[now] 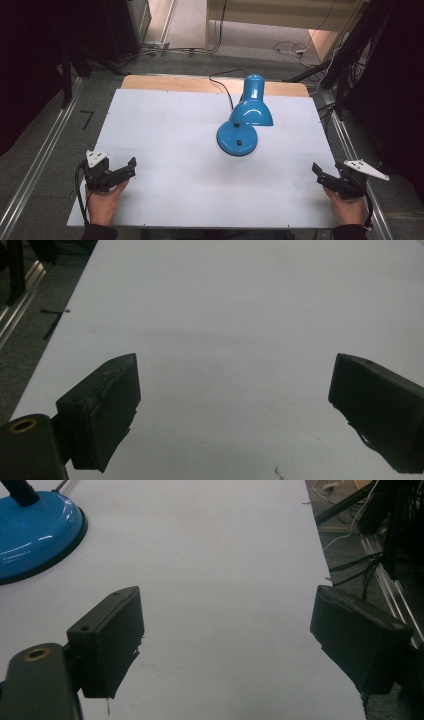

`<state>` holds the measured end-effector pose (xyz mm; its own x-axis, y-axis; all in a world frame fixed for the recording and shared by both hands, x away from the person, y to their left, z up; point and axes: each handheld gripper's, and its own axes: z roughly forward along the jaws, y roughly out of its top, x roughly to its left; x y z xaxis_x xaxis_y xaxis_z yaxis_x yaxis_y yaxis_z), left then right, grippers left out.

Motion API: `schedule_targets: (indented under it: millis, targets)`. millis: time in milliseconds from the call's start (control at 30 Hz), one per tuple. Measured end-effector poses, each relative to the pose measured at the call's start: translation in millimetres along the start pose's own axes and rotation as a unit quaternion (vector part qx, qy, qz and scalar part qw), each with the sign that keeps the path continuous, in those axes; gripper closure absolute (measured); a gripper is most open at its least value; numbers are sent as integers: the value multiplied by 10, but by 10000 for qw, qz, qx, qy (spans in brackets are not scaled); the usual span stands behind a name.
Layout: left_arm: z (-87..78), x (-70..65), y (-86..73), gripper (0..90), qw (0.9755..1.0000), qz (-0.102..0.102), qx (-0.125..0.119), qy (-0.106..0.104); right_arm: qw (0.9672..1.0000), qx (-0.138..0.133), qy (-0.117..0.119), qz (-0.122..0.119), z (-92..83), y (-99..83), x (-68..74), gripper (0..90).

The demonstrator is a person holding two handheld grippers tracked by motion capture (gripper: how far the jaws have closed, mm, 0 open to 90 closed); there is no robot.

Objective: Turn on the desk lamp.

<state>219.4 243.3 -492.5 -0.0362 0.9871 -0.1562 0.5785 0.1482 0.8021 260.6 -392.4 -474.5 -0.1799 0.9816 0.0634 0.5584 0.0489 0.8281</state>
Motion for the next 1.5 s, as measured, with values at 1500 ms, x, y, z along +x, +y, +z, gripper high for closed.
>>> schedule_targets:
  millis: [1500]
  targets:
    - [58,35,-14,72,9997,-143,96,-160,9975,218,667,-75,328,178,433,127]
